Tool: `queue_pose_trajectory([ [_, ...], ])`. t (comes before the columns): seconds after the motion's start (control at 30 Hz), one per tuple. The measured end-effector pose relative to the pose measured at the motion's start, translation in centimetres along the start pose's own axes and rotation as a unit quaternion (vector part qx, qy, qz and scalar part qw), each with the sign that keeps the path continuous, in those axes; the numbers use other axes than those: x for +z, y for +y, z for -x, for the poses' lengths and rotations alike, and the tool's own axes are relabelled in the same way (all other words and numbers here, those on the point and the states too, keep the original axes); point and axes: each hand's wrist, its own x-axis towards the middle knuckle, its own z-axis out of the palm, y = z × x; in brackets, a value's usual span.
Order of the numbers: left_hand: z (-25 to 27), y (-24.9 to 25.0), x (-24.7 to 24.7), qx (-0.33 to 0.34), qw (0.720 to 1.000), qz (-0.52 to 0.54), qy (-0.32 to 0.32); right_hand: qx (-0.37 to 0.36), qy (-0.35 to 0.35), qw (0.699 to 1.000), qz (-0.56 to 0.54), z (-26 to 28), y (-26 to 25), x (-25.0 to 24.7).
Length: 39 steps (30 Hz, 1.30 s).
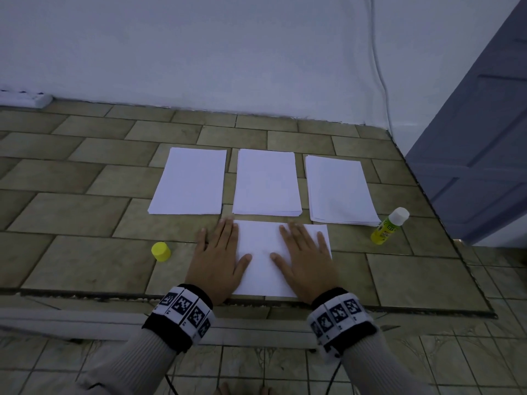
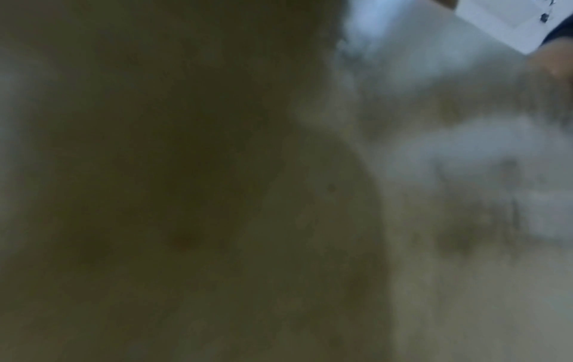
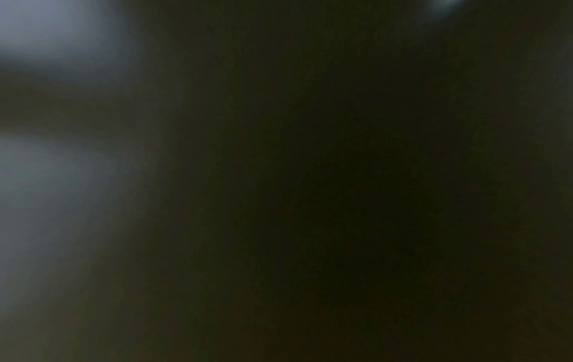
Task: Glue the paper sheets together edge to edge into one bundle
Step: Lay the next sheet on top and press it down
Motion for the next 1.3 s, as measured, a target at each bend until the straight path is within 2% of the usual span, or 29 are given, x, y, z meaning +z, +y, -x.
queue_pose_trajectory([
  [0.13, 0.1, 0.0, 0.0, 0.001, 1.000, 0.000, -0.013, 0.052, -0.005, 0.998, 0.019, 1.4, 3.3, -1.0],
  [0.23, 0.1, -0.1, 0.1, 0.006, 1.000, 0.001, -0.021, 0.073, -0.020, 0.996, 0.036, 2.0, 3.0, -1.5],
  [0.33, 0.0, 0.0, -0.1, 0.001, 1.000, -0.002, -0.029, 0.098, -0.008, 0.995, 0.010, 1.8, 1.7, -1.6],
  [0.4, 0.0, 0.0, -0.2, 0.001, 1.000, 0.001, -0.031, 0.067, 0.005, 0.998, -0.010, 1.4, 0.5, -1.4],
  [0.5, 0.0, 0.0, -0.4, 0.001, 0.999, 0.005, -0.036, -0.032, -0.007, 0.999, -0.013, 1.1, -1.5, -0.5],
  [0.57, 0.0, 0.1, -0.5, -0.001, 0.999, 0.002, -0.042, -0.059, -0.011, 0.998, -0.005, 1.1, -1.2, 0.2],
  [0.87, 0.0, -0.1, -0.3, 0.004, 0.999, 0.010, -0.052, 0.077, -0.042, 0.996, 0.031, 3.0, 5.9, -2.0],
  [0.97, 0.0, 0.0, -0.3, 0.007, 0.999, 0.005, -0.053, 0.096, -0.055, 0.993, -0.029, 3.1, 6.2, -3.7],
  [1.1, 0.0, 0.3, -0.7, 0.005, 0.998, -0.002, -0.061, 0.046, -0.077, 0.989, -0.114, 2.8, 4.7, -6.6],
  [1.2, 0.0, 0.4, -1.3, 0.003, 0.996, -0.002, -0.086, -0.010, -0.103, 0.990, -0.093, 1.6, 3.9, -7.2],
  [1.3, 0.0, 0.3, -1.4, 0.002, 0.995, -0.011, -0.097, -0.005, -0.130, 0.990, -0.048, 0.2, 3.8, -6.9],
])
